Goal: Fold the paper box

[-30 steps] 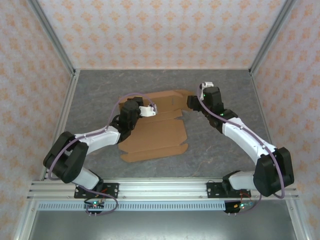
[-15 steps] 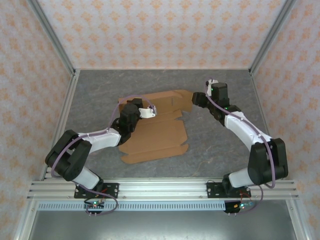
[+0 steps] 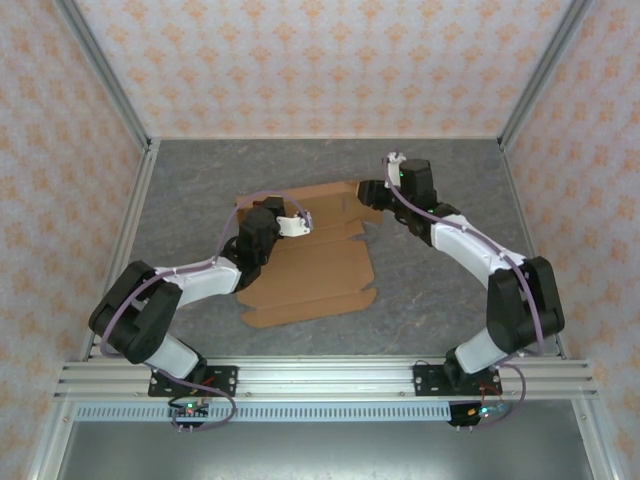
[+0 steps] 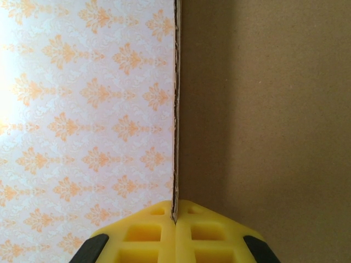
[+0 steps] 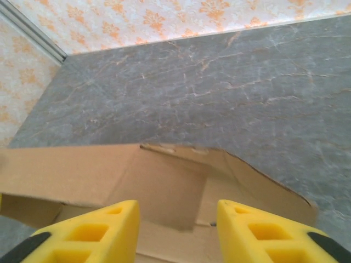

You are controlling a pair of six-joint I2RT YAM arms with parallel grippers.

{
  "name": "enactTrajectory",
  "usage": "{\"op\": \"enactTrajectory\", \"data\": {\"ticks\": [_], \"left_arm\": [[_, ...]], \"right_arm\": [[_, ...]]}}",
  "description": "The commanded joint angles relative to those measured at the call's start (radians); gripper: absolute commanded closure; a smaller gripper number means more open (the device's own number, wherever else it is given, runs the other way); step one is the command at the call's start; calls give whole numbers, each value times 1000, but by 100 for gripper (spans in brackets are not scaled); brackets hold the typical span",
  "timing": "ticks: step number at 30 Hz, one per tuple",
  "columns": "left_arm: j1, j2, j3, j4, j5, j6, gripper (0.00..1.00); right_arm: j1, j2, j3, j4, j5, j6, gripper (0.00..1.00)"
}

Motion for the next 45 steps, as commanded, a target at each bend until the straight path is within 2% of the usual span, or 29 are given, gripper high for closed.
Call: {"op": "enactTrajectory", "data": {"ticks": [1, 6, 13, 23, 31, 37, 45], "left_arm": [[-12, -22, -17, -7, -2, -12, 100], [-18, -25, -9, -18, -3, -13, 100], [-22, -28, -9, -27, -4, -18, 100], [-24, -34, -6, -32, -7, -21, 100], [-25, -37, -4, -35, -8, -23, 100], [-26, -36, -3, -39, -11, -24, 100], [-27, -36, -2, -39, -13, -29, 100]], "right_arm": [[-2, 48, 57, 3, -2, 30, 63], [1, 20, 51, -55, 30, -35, 64], [24, -98, -27, -85, 187, -366, 63], [120, -52, -23, -53, 293, -688, 56], [157, 4, 23, -92, 328, -780, 54], [159, 35, 48, -65, 351, -778, 56], [158, 71, 62, -34, 354, -712, 66]]}}
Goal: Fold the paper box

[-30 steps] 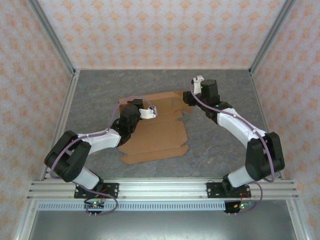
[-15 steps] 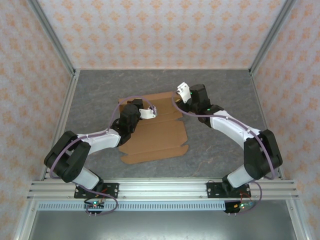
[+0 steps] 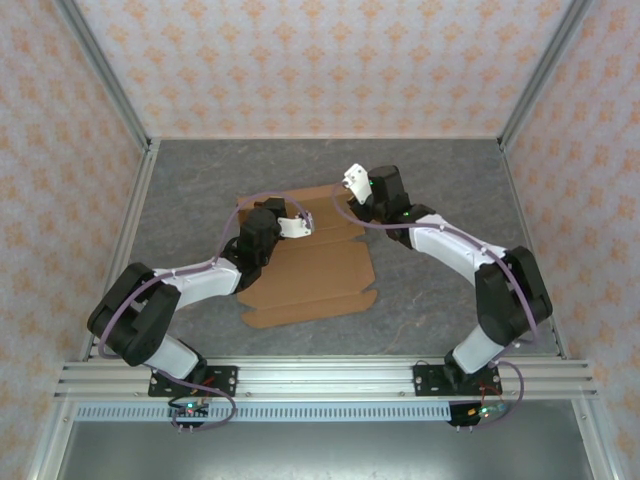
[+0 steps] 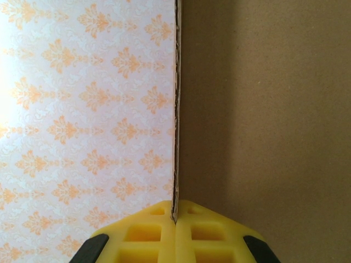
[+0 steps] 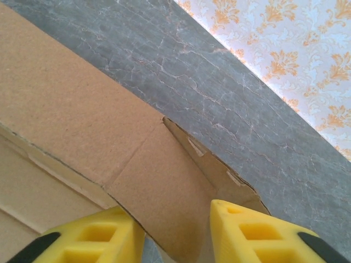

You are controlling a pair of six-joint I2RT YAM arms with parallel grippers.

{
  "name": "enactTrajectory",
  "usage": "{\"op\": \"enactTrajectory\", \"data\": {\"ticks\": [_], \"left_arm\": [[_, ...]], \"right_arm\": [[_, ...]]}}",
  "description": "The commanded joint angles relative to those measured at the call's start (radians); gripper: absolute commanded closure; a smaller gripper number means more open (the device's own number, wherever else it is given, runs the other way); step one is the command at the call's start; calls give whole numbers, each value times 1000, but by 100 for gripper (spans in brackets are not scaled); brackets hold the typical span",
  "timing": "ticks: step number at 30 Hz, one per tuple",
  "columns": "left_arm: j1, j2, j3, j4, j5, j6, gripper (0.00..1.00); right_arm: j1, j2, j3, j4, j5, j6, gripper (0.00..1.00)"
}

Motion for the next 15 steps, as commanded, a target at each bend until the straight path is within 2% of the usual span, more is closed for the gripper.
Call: {"op": "enactTrajectory", "data": {"ticks": [1, 9, 15], "left_arm": [[-13, -24, -2, -21, -12, -20, 100], [-18, -21, -2, -19, -11, -22, 100], [-22, -25, 0, -20, -13, -23, 100]], "right_arm": [[2, 16, 13, 50, 13, 64, 67], [3, 30, -57, 202, -10, 231, 78], [2, 27, -90, 250, -46, 303, 80]]}}
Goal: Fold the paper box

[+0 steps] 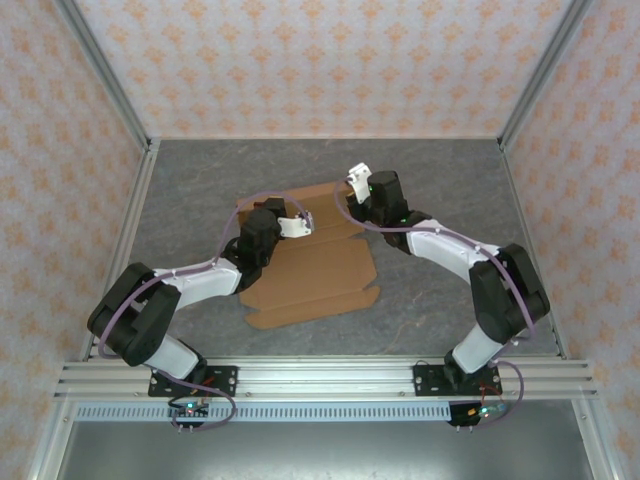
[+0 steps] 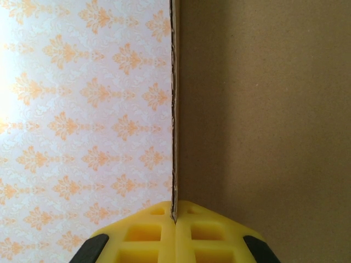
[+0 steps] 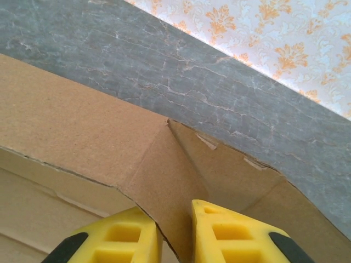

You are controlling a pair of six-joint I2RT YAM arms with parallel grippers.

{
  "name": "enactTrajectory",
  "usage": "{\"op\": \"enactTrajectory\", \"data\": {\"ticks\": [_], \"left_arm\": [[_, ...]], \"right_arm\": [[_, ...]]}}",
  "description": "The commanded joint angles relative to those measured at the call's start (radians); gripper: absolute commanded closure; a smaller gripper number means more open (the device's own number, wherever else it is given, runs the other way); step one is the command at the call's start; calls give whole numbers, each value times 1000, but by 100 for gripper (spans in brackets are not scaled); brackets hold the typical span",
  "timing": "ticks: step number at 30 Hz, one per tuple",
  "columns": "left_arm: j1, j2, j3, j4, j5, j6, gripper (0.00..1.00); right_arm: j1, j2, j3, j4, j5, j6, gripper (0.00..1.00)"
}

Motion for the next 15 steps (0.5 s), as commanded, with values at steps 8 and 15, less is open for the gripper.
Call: {"op": "enactTrajectory", "data": {"ticks": [8, 15], "left_arm": [[-17, -24, -1, -24, 4, -15, 100], [-23, -25, -1, -25, 7, -15, 100]], "right_arm": [[-2, 48, -14, 140, -133, 176, 79], [-2, 72, -19, 206, -181, 279, 79]]}}
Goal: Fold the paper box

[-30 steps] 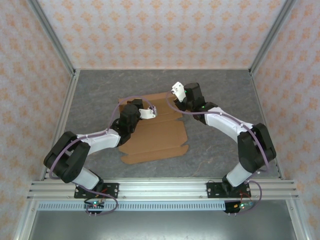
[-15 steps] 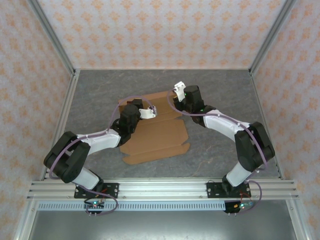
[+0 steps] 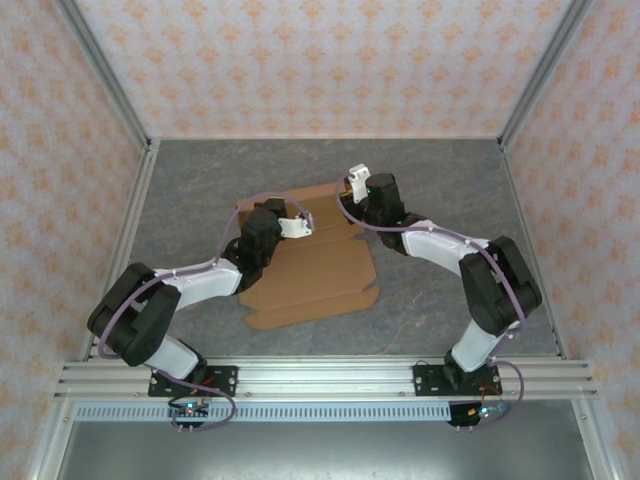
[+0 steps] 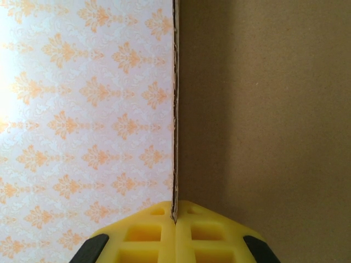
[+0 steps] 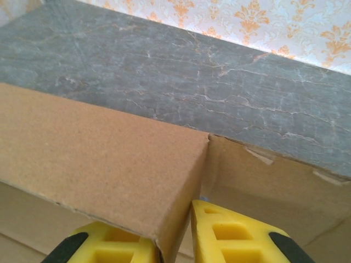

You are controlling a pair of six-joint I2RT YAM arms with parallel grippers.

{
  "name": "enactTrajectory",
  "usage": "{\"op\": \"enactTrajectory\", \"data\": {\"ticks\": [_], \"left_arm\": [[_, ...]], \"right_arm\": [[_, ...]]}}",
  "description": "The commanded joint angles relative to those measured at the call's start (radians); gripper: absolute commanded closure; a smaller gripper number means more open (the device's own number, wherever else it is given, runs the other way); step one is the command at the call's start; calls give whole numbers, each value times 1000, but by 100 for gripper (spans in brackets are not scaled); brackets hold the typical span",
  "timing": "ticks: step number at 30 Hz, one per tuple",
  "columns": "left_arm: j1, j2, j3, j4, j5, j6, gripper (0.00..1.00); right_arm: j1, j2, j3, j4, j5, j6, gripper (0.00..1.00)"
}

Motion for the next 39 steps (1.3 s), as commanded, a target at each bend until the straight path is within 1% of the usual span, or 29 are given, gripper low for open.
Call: {"op": "enactTrajectory", "data": {"ticks": [1, 4, 11, 13, 15, 20, 23, 28, 35, 37, 39], "left_arm": [[-16, -26, -1, -22, 18, -15, 100], [-16, -26, -1, -25, 17, -15, 100], [-21, -27, 1, -29, 16, -15, 100], [-23, -27, 1, -28, 14, -15, 100], [-23, -27, 2, -27, 12, -15, 100], [-23, -27, 2, -25, 6, -15, 100], [-23, -24, 5, -23, 0, -15, 100], [-23, -21, 11, -23, -9, -14, 100], [-23, -16, 21, -31, -15, -14, 100], [-23, -16, 21, -31, -15, -14, 100], [-23, -16, 21, -31, -15, -15, 100]], "right_arm": [[-2, 14, -5, 99, -53, 94, 80], [-3, 26, -6, 125, -67, 142, 79], [-4, 44, -16, 157, -96, 199, 78], [-5, 43, -10, 126, -82, 187, 77], [-10, 25, -10, 71, -41, 168, 75], [-35, -46, -33, -89, 54, 166, 66], [-47, -86, -70, -138, 84, 186, 57], [-63, -153, -112, -202, 108, 199, 47], [-66, -270, -149, -299, 124, 233, 39], [-67, -279, -168, -308, 116, 293, 39], [-68, -265, -196, -272, 70, 381, 42]]}}
